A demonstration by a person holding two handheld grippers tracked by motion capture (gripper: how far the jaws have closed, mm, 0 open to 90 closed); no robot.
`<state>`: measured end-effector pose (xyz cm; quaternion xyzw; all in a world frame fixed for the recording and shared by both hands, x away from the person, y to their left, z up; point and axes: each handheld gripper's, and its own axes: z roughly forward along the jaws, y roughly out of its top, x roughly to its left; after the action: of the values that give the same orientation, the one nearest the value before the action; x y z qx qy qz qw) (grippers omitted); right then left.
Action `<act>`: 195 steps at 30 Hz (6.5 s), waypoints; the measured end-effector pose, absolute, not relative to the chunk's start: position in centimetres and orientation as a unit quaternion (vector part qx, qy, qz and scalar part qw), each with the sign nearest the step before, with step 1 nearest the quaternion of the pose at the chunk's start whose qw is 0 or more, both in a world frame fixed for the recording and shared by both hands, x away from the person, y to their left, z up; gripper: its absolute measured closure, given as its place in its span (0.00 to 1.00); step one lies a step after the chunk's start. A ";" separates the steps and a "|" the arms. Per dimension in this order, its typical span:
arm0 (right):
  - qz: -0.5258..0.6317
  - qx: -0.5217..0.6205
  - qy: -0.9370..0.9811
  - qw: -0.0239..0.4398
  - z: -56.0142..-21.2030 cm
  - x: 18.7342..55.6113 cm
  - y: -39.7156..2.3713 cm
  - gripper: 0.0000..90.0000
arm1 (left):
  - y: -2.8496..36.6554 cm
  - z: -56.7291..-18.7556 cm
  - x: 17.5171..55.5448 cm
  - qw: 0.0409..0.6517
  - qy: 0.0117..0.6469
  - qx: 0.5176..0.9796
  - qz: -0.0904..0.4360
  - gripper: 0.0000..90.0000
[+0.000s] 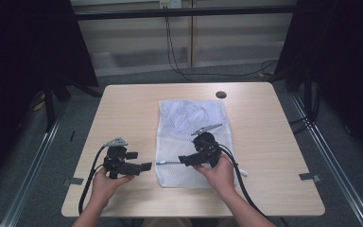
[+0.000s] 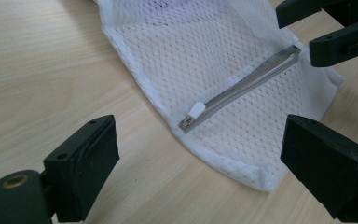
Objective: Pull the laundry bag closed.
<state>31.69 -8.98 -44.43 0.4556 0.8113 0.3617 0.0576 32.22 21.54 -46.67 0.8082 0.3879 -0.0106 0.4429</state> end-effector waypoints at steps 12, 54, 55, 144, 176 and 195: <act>0.359 0.451 0.816 0.054 -44.7 32.3 -7.0 0.22 | 21.5 -46.7 32.3 0.442 0.390 0.808 -0.023 0.17; 0.372 0.479 0.793 -0.052 -46.8 33.7 -3.3 0.61 | 21.5 -46.9 32.6 0.428 0.396 0.811 -0.043 0.20; 0.372 0.479 0.793 -0.052 -46.8 33.7 -3.3 0.61 | 21.6 -46.9 32.7 0.427 0.394 0.813 -0.043 0.20; 0.404 0.492 0.759 -0.133 -46.7 35.2 -3.4 0.97 | 18.7 -47.0 32.8 0.419 0.426 0.796 -0.092 0.28; 0.420 0.490 0.753 -0.127 -45.9 34.9 -3.8 0.97 | 17.3 -47.7 33.3 0.409 0.442 0.790 -0.115 0.40; 0.429 0.491 0.747 -0.130 -45.6 34.8 -3.8 0.97 | 16.7 -48.1 33.2 0.423 0.443 0.781 -0.123 0.55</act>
<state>34.80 -3.84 -45.56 0.4910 0.7470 0.4288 -0.1305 33.22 16.70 -48.09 0.7812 0.4426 -0.1233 0.4226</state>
